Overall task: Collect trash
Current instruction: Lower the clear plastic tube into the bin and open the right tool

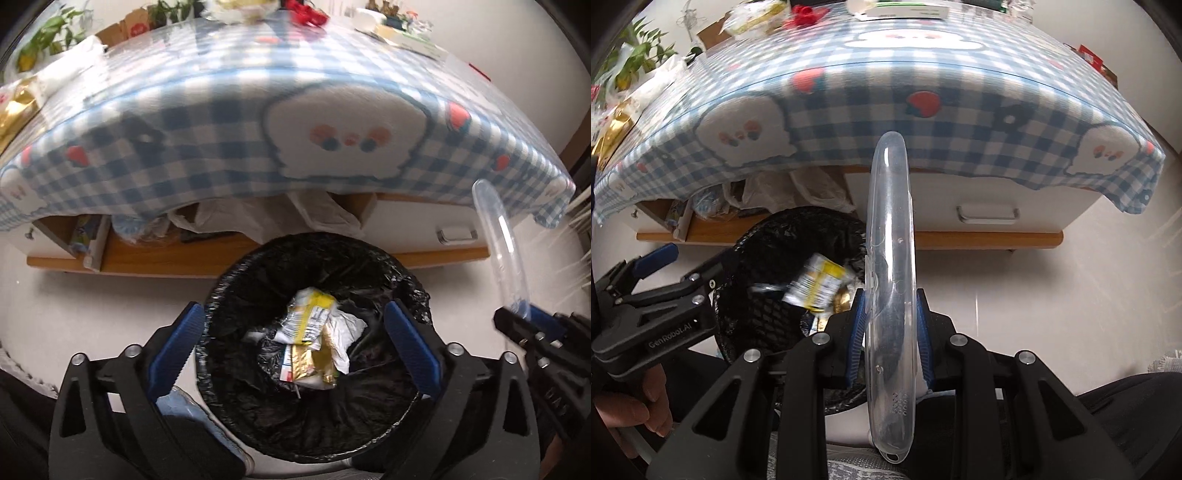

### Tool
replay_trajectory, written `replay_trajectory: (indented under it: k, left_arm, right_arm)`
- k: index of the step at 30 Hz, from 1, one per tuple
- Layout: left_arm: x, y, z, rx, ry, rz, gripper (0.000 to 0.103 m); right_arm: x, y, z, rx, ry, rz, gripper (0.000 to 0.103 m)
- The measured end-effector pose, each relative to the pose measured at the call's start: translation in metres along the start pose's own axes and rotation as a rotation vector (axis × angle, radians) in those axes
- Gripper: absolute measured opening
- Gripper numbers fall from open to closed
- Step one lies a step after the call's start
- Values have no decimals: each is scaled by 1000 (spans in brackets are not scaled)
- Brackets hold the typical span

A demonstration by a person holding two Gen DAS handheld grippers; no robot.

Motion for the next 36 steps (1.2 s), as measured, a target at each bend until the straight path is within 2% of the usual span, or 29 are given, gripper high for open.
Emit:
replay_trajectory:
  k: [13, 19, 30, 36]
  left_arm:
    - [71, -1, -26, 4, 47, -85, 97]
    - [99, -3, -31, 20, 75, -111, 97]
    - [115, -5, -33, 28, 95, -122, 97]
    - [114, -5, -28, 38, 94, -129, 97]
  right_arm:
    - [70, 9, 12, -23, 13, -72, 24]
    - [87, 8, 22, -16, 10, -84, 24]
    - [113, 4, 36, -23, 6, -135, 25]
    - [112, 6, 35, -45, 11, -122, 57]
Point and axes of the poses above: each gripper's, at about its wrist camera, not at the fingertips, and z roughly the way its jaws point, x to its left, y to its top, the point moved 8 cm from there along z, roughly the way its jaws point
